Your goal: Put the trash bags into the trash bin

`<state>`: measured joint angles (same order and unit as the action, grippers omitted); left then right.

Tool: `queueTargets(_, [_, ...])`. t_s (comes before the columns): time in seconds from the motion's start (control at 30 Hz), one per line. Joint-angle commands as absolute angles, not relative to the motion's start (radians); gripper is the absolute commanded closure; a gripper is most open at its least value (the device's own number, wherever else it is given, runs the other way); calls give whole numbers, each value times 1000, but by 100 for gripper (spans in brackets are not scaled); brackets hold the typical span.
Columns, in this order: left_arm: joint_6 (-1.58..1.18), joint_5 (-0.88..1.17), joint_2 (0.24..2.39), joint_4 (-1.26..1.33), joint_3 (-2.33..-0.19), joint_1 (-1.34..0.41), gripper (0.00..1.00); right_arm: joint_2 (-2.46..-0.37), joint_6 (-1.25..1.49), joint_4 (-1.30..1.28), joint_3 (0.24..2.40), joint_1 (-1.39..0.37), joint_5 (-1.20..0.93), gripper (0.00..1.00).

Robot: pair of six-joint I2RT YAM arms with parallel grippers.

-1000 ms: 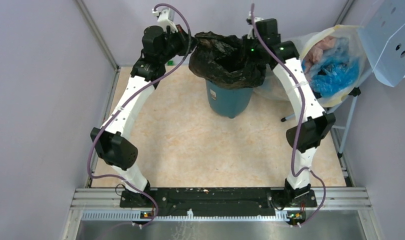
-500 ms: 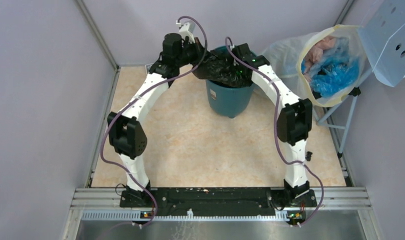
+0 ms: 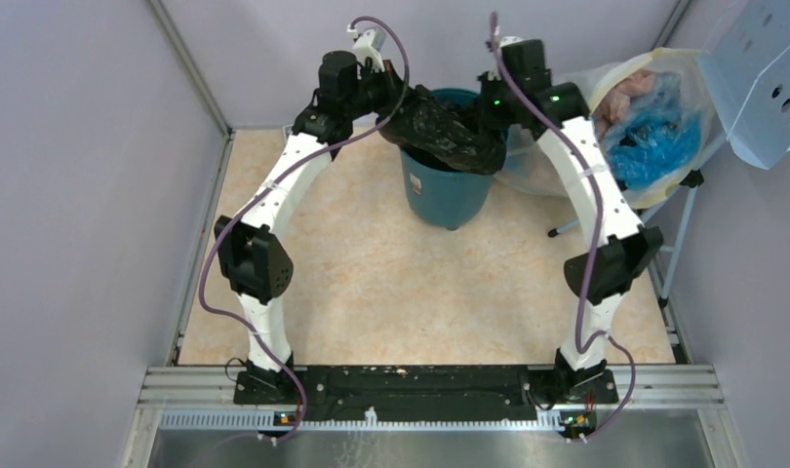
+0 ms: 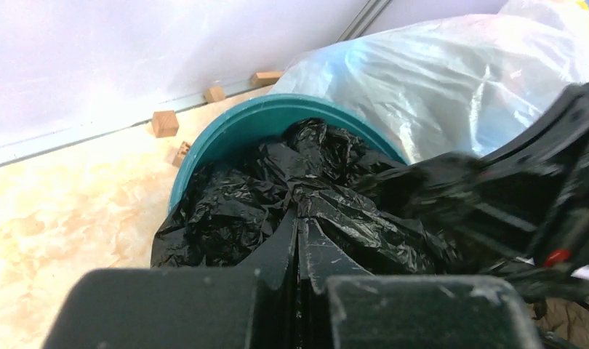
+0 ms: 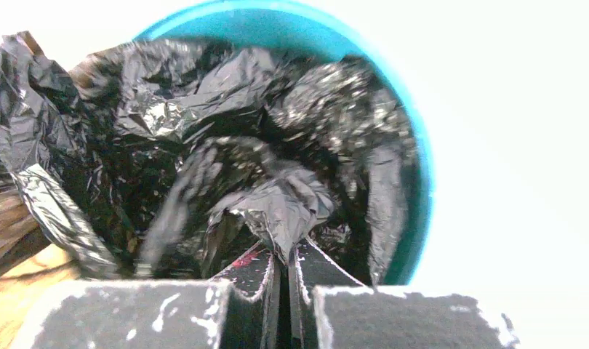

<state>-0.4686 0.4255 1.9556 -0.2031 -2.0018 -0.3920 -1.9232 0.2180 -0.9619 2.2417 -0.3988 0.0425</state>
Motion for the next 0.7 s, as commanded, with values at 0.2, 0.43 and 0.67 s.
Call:
queueTargets(0.2, [-476, 336, 1801, -191, -2040, -360, 100, -1793, 228, -976, 2279, -182, -66, 100])
queueTargets(0.43, [-498, 304, 1805, -181, -2033, -316, 100, -1910, 212, -1017, 2421, -168, 39, 90])
queueTargets(0.67, [-505, 343, 1853, -166, -2034, -292, 100, -1900, 193, -1053, 2494, -167, 53, 47])
